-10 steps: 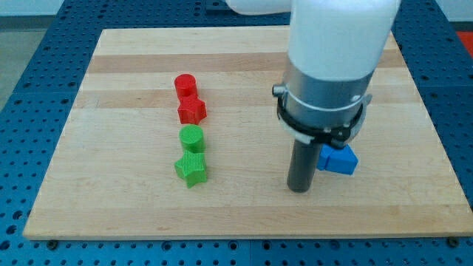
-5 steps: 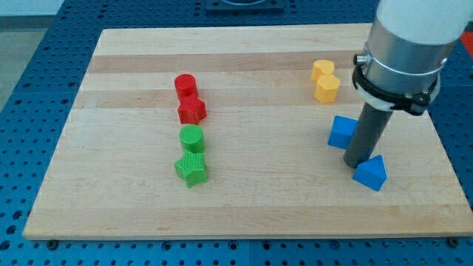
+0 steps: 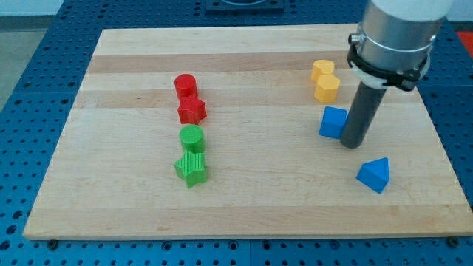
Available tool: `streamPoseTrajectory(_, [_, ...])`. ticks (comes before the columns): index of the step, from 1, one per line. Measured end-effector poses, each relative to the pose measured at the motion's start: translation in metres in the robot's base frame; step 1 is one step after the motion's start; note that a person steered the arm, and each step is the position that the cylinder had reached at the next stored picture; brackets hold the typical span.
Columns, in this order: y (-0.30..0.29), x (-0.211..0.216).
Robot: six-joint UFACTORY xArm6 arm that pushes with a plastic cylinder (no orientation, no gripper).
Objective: Place blue cube below yellow hexagon
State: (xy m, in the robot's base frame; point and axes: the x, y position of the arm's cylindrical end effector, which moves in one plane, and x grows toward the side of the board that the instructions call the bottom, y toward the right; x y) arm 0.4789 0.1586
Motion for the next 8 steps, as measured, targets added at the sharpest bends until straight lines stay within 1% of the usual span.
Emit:
streamPoseTrajectory(2, [0.0,-0.02])
streamPoseTrajectory(3, [0.0,-0.021])
streamPoseTrajectory(4, [-0.013,0.016])
streamPoseTrajectory(5, [-0.02,0.043])
streamPoseTrajectory(6, [-0.048,0.048])
streamPoseTrajectory(7, [-0.071,0.034])
streamPoseTrajectory(8, [-0.065,0.019])
